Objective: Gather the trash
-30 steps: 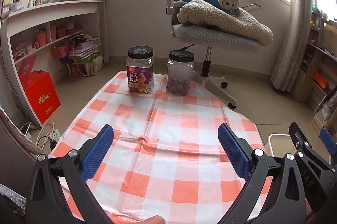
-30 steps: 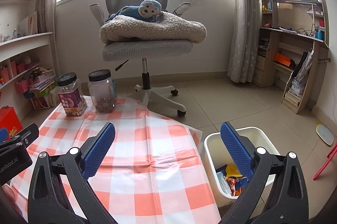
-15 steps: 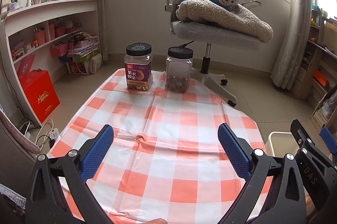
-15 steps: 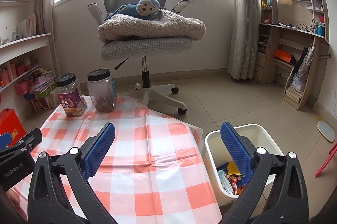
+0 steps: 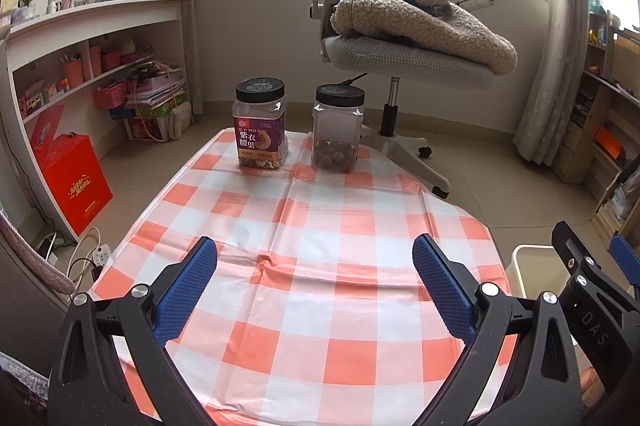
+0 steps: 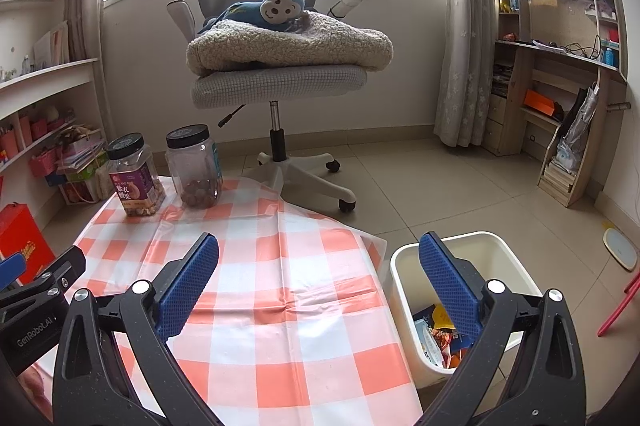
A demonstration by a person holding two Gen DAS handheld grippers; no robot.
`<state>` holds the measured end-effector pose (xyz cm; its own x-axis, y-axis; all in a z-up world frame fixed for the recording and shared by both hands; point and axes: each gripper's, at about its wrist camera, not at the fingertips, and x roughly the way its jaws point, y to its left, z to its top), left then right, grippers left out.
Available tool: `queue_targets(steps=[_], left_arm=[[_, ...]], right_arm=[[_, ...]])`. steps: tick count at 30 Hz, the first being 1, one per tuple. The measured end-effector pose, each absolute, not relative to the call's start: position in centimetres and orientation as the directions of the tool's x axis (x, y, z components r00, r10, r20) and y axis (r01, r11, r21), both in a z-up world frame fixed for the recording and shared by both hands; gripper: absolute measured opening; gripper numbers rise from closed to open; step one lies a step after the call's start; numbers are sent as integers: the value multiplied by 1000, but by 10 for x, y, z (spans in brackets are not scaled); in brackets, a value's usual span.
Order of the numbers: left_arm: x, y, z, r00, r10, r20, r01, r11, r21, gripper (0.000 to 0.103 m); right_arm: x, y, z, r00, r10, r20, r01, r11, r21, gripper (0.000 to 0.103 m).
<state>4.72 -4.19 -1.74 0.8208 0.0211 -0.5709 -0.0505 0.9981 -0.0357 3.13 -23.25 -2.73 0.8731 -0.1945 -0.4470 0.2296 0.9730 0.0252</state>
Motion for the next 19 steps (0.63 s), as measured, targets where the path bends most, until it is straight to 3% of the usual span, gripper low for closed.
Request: queue_targets(steps=[19], left_arm=[[49,-44,-18,819,22,-573,-50,998,-33,95]], right_arm=[[32,-234,-33,866,-198,-459,230,973,15,96]])
